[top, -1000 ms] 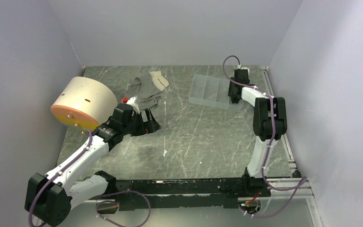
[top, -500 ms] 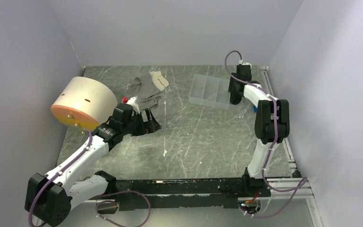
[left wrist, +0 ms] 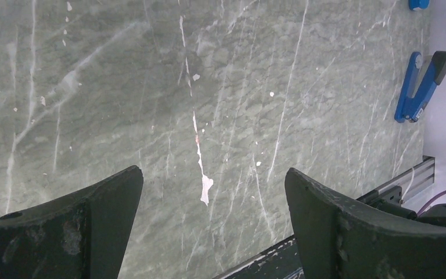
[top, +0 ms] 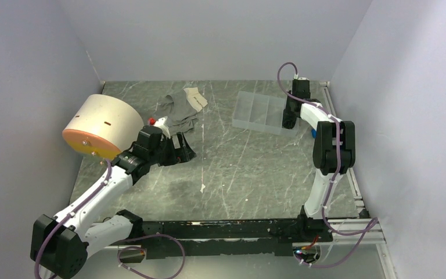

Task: Roll the underwear
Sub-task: Place the underwear in the storage box.

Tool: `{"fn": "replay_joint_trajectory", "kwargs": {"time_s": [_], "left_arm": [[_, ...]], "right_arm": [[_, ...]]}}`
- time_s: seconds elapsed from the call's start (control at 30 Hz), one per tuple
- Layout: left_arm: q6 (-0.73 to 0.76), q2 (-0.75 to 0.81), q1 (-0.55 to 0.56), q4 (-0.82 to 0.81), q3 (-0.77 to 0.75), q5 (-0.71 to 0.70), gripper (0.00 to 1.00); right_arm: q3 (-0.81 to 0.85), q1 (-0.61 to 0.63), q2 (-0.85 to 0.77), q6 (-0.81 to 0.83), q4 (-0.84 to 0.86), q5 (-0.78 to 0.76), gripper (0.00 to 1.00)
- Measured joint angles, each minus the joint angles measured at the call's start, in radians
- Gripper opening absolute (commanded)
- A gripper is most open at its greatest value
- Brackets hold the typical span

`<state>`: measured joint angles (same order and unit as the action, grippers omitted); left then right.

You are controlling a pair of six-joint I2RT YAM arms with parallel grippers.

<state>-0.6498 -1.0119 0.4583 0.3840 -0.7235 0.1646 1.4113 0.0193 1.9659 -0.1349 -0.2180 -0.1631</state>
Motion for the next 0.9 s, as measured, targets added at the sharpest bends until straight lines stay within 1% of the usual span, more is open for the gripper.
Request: {"fn": "replay_joint_trajectory", "kwargs": {"time_s": [0.17, 0.23, 0.33, 0.43, 0.5, 0.63, 0.7, 0.83, 0.9], "left_arm": [[0.012, 0.0, -0.008, 0.003, -0.012, -0.006, 0.97], [0.017, 0.0, -0.011, 0.006, -0.012, -0.008, 0.97], [0.029, 0.0, -0.02, 0.014, -0.012, -0.013, 0.97], [0.042, -0.001, -0.035, 0.042, -0.023, -0.016, 0.97], [0.057, -0.007, -0.05, 0.057, -0.043, -0.023, 0.97], [0.085, -0.022, -0.079, 0.063, -0.083, -0.031, 0.97], [0.095, -0.037, -0.093, 0.064, -0.102, -0.031, 0.97], [0.119, -0.113, -0.123, 0.063, -0.151, -0.034, 0.97], [0.131, -0.166, -0.13, 0.06, -0.186, -0.048, 0.97]], "right_arm": [[0.003, -0.004, 0.004, -0.008, -0.009, 0.028, 0.21], [0.003, -0.004, 0.004, -0.011, -0.011, 0.036, 0.23], [0.003, -0.004, 0.003, -0.016, -0.015, 0.043, 0.29], [0.02, -0.004, 0.0, -0.024, -0.035, 0.053, 0.38], [0.034, -0.004, -0.01, -0.031, -0.053, 0.071, 0.43], [0.042, -0.004, -0.08, -0.063, -0.077, 0.132, 0.49], [0.026, -0.004, -0.143, -0.09, -0.061, 0.178, 0.48], [-0.004, -0.004, -0.256, -0.15, -0.032, 0.298, 0.5], [-0.032, -0.004, -0.288, -0.179, -0.002, 0.371, 0.43]]}}
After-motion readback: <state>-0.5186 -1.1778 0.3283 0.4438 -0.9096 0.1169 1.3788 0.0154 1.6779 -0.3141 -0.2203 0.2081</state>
